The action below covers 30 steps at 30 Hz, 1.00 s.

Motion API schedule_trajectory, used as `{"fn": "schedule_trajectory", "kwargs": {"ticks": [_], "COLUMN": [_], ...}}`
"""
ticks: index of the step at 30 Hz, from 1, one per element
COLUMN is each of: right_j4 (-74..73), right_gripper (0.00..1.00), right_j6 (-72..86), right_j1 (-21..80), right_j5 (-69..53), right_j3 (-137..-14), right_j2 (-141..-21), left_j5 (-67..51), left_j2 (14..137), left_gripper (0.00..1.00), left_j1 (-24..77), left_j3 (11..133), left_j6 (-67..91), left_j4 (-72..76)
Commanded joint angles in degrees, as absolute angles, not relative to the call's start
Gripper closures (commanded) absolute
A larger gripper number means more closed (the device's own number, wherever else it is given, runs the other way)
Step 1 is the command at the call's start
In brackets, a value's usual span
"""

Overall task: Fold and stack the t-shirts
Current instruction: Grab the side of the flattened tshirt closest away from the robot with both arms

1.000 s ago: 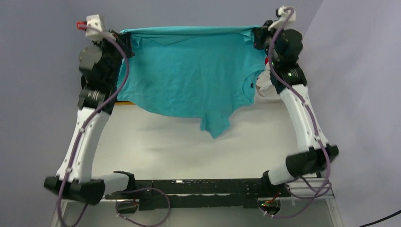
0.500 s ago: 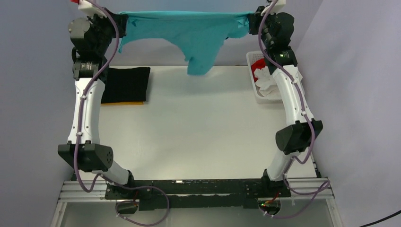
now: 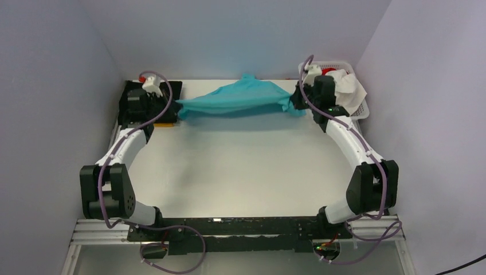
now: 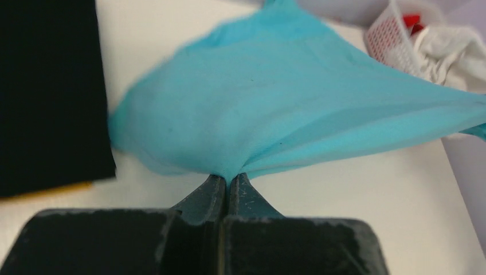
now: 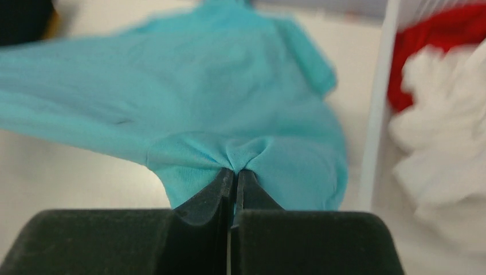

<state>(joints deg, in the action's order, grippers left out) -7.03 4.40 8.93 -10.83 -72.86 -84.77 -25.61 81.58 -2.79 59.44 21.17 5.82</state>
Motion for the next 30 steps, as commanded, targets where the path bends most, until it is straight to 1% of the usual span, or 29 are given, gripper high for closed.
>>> {"fn": "schedule_trajectory", "kwargs": {"ticks": [1, 5, 9, 13, 16, 19, 25, 26, 27, 28, 29, 30], "right_j4": [-10.64, -13.49, -17.31, -22.51, -29.76, -37.23, -47.0, -48.15, -49.41, -50.61, -51.88, -53.42], "right_gripper": [1.0, 1.0, 1.0, 0.99, 0.98, 0.97, 0.91, 0.87, 0.81, 0.72, 0.61, 0.54], "right_j6": [6.65, 9.65, 13.22, 14.29, 15.02, 17.31, 18.48, 19.11, 19.66, 19.77, 19.9, 20.1], "right_j1": [9.73, 9.93, 10.17, 11.24, 11.97, 12.4, 15.77, 16.46, 17.08, 17.65, 18.77, 19.53], "right_j5": [-9.87, -9.08, -10.36, -13.21, -9.94, -7.2, -1.73, -0.6, -0.44, -0.74, -0.94, -1.11], "right_j3": [-64.73, -59.41, -56.78, -54.61, -54.74, -55.19, -55.79, -55.54, -55.21, -54.97, -54.63, -54.33], "right_j2": [-82.09, -79.96, -78.88, -78.47, -78.47, -79.57, -83.48, -84.12, -84.55, -84.85, -84.84, -84.63], "left_j5": [-31.03, -30.64, -23.52, -21.21, -17.81, -11.82, -6.24, -5.14, -4.0, -2.95, -1.65, -0.34], "left_j2": [82.23, 83.01, 81.09, 79.42, 77.09, 74.79, 74.68, 74.54, 74.14, 73.65, 73.08, 72.07], "left_gripper": [1.0, 1.0, 1.0, 1.0, 1.0, 1.0, 1.0, 0.99, 0.96, 0.87, 0.81, 0.7], "left_j1": [-3.33, -2.37, -0.46, 2.77, 4.06, 5.48, 5.98, 6.02, 6.14, 6.23, 6.28, 6.37], "left_j3": [51.51, 45.12, 39.04, 34.91, 34.17, 35.22, 37.52, 37.56, 37.42, 37.24, 37.12, 36.95], "left_j6": [25.8, 29.54, 30.76, 33.17, 34.99, 36.25, 37.61, 37.75, 37.79, 37.81, 37.91, 38.09], "left_j4": [13.21, 12.59, 7.78, 4.83, -0.65, -9.32, -25.4, -27.54, -29.41, -30.9, -32.34, -34.09]}}
